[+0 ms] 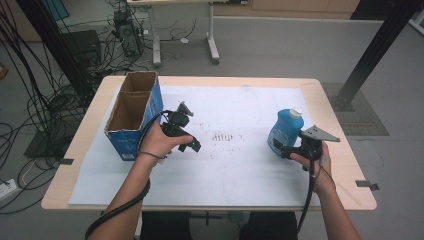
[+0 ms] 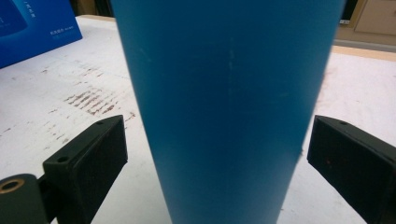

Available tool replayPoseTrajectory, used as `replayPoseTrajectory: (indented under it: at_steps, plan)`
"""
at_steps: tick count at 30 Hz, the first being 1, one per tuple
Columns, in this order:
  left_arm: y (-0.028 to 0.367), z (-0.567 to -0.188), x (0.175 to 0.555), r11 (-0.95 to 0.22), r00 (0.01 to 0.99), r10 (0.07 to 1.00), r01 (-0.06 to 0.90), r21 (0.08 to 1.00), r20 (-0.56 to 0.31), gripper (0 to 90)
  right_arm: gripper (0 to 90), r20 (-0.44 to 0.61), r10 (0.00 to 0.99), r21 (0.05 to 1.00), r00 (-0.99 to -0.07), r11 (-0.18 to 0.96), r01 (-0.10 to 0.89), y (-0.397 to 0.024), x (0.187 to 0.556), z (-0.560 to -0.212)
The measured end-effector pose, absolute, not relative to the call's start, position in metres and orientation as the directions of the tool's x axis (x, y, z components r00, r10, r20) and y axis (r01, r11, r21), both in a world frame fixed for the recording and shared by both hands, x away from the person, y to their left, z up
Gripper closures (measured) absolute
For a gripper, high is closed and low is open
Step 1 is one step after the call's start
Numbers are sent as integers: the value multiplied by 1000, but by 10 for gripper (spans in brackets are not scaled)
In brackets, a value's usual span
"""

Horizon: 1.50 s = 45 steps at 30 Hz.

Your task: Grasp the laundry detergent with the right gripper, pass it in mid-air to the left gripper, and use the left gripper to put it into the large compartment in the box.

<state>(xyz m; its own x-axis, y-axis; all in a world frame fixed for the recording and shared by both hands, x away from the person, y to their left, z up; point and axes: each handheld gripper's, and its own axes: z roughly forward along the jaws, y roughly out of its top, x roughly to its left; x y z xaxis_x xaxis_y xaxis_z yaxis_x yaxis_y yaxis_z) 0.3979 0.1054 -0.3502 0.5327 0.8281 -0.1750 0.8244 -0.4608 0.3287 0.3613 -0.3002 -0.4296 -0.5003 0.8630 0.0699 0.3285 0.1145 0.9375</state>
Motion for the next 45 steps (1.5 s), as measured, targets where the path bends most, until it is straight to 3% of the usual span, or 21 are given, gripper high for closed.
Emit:
replayPoseTrajectory:
  at_steps: [45]
  plan:
    - [102, -347, 394, -474, 546, 821, 815, 334, -166, 112, 48, 84, 870, 946, -486, 84, 313, -296, 363, -429]
